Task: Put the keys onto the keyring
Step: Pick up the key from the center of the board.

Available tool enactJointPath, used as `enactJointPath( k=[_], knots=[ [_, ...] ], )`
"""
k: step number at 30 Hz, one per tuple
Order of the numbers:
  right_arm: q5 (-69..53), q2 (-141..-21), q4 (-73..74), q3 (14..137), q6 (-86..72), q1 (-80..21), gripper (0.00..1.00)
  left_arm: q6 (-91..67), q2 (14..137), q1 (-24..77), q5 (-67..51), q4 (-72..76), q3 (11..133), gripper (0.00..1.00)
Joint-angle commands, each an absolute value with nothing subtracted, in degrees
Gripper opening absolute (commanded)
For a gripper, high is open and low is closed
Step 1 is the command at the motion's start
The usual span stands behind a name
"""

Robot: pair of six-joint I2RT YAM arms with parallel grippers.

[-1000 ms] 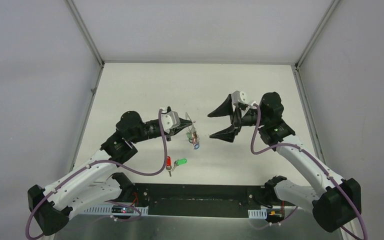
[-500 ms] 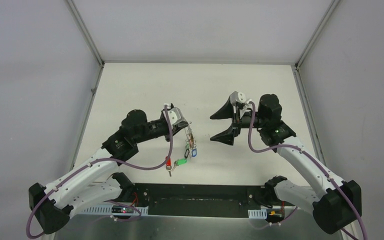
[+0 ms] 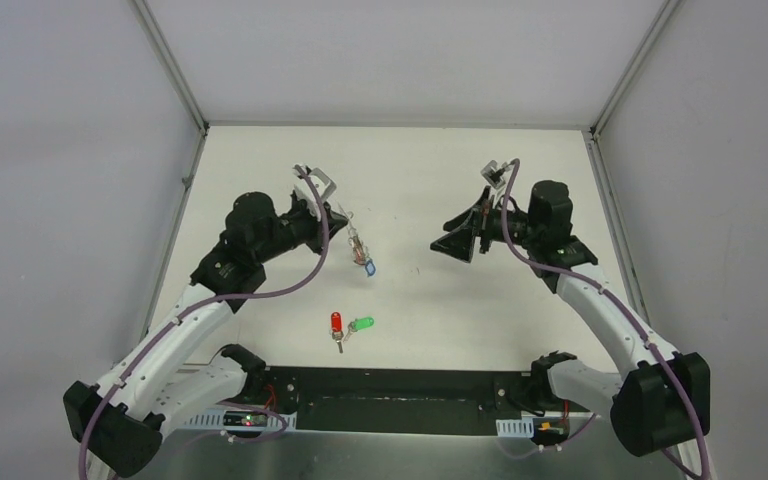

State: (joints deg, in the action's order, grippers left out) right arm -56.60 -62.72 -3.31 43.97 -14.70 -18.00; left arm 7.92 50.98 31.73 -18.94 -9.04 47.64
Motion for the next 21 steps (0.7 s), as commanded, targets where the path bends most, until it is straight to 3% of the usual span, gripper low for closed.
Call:
enactJointPath(
  k=[1,12,17,21],
  knots=[
    [-48.9,-62.0,2.9,46.2,-20.1,-15.8,1.00,2.5,48.4,26.3,-23.5,-10.7,51.1,0.00],
    [-38.2,-71.2,20.2,51.3,-39.5,-13.8,1.00,2.4,40.6,23.8,-20.4,-18.8,49.3,0.00],
    [-40.2,-74.7,19.3,49.3,-44.0,-15.0,0.99,3.9,35.3,23.8,-16.4,-22.5,49.4,0.00],
    [-38.0,-75.6,18.7,48.5,-44.0,-20.5,0.93,5.2,31.5,23.9,-13.2,-25.4,49.9,0.00]
  ],
)
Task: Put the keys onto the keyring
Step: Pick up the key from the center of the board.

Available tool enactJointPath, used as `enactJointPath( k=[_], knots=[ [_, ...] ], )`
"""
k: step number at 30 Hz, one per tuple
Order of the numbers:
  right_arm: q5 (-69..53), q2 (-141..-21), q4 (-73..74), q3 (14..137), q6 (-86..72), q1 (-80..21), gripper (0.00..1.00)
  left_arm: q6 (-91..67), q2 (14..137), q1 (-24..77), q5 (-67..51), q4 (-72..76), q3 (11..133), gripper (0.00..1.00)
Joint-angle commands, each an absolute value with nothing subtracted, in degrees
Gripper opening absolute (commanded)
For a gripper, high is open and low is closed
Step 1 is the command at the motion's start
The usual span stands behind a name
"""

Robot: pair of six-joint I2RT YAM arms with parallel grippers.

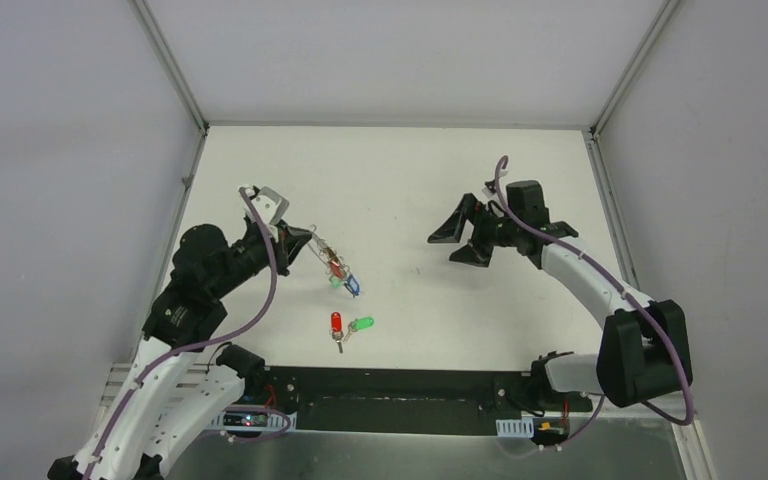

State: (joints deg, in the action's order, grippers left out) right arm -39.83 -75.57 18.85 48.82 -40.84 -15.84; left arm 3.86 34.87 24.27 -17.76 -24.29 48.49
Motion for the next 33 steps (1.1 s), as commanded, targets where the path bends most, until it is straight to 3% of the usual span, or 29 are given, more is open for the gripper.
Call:
enactJointPath(
  k=[1,5,15,22,33],
  knots=[
    [-37.2,-76.1,18.8,48.6,-44.0,-22.2,0.91,5.5,30.5,23.8,-12.6,-25.9,50.0,0.00],
    [-33.8,-79.7,19.7,50.6,-44.2,-29.4,0.82,6.2,27.0,23.9,-12.2,-27.5,50.0,0.00],
    [-36.2,-95.7,16.3,57.0,-46.8,-41.8,0.48,7.8,22.2,23.9,-13.9,-30.2,50.3,0.00],
    [-35.4,-104.6,19.9,66.0,-47.5,-49.6,0.38,8.2,20.4,23.9,-14.4,-31.9,50.2,0.00],
    [-32.9,-110.2,24.1,70.5,-46.1,-52.5,0.36,8.6,18.8,23.9,-12.6,-33.3,50.1,0.00]
  ],
)
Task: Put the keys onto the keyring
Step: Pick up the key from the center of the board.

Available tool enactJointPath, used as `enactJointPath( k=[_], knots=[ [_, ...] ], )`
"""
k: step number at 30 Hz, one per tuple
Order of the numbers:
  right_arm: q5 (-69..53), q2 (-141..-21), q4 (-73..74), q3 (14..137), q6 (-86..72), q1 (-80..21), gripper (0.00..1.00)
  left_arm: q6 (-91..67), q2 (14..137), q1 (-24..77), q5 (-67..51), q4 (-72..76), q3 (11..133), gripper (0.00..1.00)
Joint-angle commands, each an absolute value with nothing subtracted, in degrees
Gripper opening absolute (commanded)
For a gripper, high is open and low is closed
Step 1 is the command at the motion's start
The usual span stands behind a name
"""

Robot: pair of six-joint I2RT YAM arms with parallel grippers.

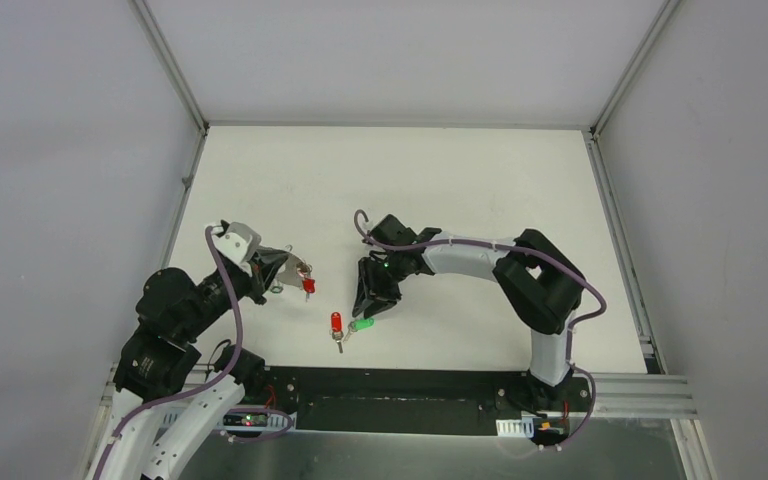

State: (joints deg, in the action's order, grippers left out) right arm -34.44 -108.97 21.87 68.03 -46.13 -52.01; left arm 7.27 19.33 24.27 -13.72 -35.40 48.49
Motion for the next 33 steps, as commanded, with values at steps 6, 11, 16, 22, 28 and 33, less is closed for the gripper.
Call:
enactJointPath(
  k=[6,11,16,22,28,33],
  knots=[
    [-35.5,-113.0,23.2,71.9,-46.1,-53.2,0.31,8.7,19.2,23.9,-12.7,-33.6,50.4,0.00],
    [-36.1,-114.8,22.9,72.8,-46.1,-53.4,0.25,8.4,19.2,23.9,-12.7,-33.7,50.5,0.00],
    [-36.0,-115.6,23.2,73.4,-45.9,-53.4,0.17,8.1,19.1,23.9,-12.9,-33.8,50.5,0.00],
    [-35.9,-116.1,24.5,74.4,-44.1,-53.4,0.03,8.2,18.6,23.9,-12.7,-34.0,50.7,0.00],
    [-36.3,-114.6,26.3,74.5,-40.6,-53.3,0.00,8.6,18.8,23.9,-13.1,-34.5,51.0,0.00],
    [-36.8,-111.7,26.8,72.8,-37.7,-52.3,0.00,8.7,19.8,23.9,-14.9,-34.5,51.4,0.00]
  ],
)
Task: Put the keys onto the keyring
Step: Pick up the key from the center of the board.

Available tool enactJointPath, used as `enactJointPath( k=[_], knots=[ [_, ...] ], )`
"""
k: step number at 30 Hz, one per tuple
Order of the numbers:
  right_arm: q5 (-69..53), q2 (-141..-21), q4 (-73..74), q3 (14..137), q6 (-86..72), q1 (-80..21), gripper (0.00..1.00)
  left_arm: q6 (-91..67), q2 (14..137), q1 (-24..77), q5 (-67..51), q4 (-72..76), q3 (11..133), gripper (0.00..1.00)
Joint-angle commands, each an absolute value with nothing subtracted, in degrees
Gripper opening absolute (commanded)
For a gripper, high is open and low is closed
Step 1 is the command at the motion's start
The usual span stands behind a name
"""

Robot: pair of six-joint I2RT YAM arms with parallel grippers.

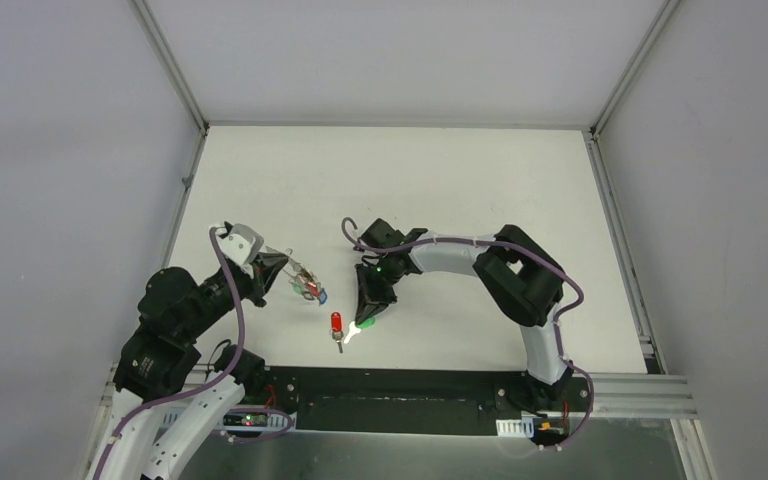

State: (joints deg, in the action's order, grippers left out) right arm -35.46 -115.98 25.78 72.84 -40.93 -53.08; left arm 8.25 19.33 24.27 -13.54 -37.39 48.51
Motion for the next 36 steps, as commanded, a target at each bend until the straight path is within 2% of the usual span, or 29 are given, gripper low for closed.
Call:
enactJointPath(
  k=[1,15,25,32,36],
  knots=[
    [-37.1,-111.2,26.8,72.3,-37.1,-51.9,0.00,8.8,20.2,23.9,-15.4,-34.5,51.5,0.00],
    [-41.2,-100.9,25.5,62.8,-30.3,-39.5,0.00,10.5,31.4,23.9,-28.7,-31.7,53.7,0.00],
    [-41.9,-90.9,27.3,57.6,-24.4,-29.9,0.00,4.0,38.8,23.9,-36.4,-16.8,50.2,0.00],
    [-38.4,-82.8,30.2,58.1,-19.3,-27.7,0.00,-3.2,41.7,24.3,-39.4,-4.1,46.1,0.00],
    [-36.9,-81.3,31.7,58.0,-17.9,-27.2,0.00,-4.1,43.1,26.1,-39.1,-2.0,45.3,0.00]
  ],
)
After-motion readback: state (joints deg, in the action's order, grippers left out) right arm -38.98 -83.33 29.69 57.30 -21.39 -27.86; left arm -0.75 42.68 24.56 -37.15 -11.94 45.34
